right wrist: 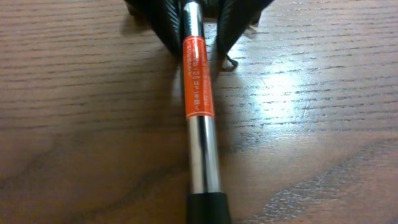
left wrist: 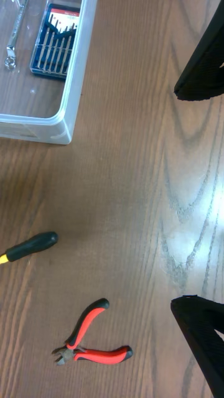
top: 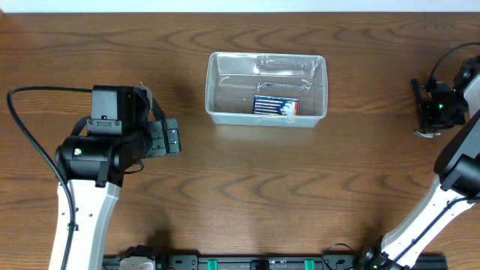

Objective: Pack container
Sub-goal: 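Lower the right gripper and grasp the orange-handled hammer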

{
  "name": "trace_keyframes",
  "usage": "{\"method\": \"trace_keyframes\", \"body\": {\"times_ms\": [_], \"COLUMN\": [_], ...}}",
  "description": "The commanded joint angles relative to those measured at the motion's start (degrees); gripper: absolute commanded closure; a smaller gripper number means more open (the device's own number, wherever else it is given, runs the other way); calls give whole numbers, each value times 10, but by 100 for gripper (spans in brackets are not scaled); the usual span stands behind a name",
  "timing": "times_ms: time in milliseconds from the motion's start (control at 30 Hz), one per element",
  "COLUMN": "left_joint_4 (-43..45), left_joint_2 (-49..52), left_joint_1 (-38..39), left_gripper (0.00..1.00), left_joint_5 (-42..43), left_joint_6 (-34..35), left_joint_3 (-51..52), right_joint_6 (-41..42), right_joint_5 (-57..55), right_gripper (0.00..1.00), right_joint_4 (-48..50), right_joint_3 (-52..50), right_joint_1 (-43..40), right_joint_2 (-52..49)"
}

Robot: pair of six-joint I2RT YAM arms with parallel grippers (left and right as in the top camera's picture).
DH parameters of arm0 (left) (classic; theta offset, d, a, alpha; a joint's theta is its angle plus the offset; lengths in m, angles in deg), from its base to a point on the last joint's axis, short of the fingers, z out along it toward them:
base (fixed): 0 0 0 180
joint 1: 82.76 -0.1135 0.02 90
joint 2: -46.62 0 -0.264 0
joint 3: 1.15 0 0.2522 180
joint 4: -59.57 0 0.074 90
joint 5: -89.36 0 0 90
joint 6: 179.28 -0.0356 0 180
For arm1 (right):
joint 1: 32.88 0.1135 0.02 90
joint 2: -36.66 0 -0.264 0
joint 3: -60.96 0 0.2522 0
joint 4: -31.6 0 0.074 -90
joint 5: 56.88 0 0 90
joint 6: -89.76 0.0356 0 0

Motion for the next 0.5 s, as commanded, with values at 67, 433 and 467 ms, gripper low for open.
{"method": "trace_keyframes", "body": {"times_ms": [67,433,467], "left_joint_4": [-2,-2,-2], "left_joint_2": [0,0,0], "left_joint_1": [2,2,2], "left_gripper": [2,1,2], "left_joint_5": [-7,-7,-7], "left_joint_6": [-9,-9,-9], "left_joint_3": [-10,-10,-10], "right_joint_6": [-3,22,23], "right_joint_5": [-6,-6,-6], "right_gripper": [87,99,99], "right_joint_4": [0,0,0], "right_joint_3": [-33,-32,-31], "right_joint_1": [4,7,8], "right_joint_2": [-45,-45,-44]}}
